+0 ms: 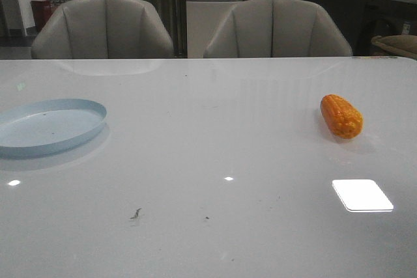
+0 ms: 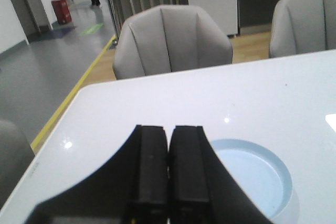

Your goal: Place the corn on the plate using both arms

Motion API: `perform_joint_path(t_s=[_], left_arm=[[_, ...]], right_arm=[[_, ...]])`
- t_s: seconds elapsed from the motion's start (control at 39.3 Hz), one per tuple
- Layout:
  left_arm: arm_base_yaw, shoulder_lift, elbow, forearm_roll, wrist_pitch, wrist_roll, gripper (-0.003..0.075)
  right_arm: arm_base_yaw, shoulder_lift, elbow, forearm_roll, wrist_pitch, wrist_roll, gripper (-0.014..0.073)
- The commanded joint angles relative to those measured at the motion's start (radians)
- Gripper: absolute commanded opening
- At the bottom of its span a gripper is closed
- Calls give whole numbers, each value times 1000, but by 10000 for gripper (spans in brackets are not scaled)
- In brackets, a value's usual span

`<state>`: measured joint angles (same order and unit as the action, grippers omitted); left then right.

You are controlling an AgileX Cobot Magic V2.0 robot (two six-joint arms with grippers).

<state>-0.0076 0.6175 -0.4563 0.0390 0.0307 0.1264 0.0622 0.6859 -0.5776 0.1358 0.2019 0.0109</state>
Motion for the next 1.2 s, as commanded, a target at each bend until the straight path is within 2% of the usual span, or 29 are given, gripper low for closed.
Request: perform_joint_path(t_s=[0.0, 0.13, 0.2, 0.25, 0.33, 0.38, 0.43, 0.59, 0.74, 1.17], left_arm=[[3, 70, -35, 0, -82, -11, 94], [3, 137, -35, 0, -115, -11, 98], [3, 159, -35, 8, -129, -11, 137], [3, 179, -35, 16, -125, -11, 218], [3, 225, -35, 14, -121, -11, 407], [3, 245, -35, 0, -132, -11, 476], [3, 261, -35, -26, -141, -11, 506], [5, 308, -43, -106, -157, -11, 505], [12, 389, -126, -180, -137, -11, 505], [12, 834, -551, -180, 265, -11, 503]], right_arm=[[-6, 70, -35, -1, -69, -1, 34], [-6, 136, -35, -1, -85, -2, 39], [-6, 149, -35, -2, -87, -2, 95], [-6, 153, -35, -11, -86, -2, 171], [-6, 153, -35, -40, -79, -2, 312], [-6, 153, -35, -54, -73, -2, 363], [-6, 153, -35, -67, -71, -2, 394], [-6, 153, -35, -85, -71, -2, 415], [-6, 153, -35, -85, -74, -2, 415], [-6, 153, -35, -85, -74, -2, 415]])
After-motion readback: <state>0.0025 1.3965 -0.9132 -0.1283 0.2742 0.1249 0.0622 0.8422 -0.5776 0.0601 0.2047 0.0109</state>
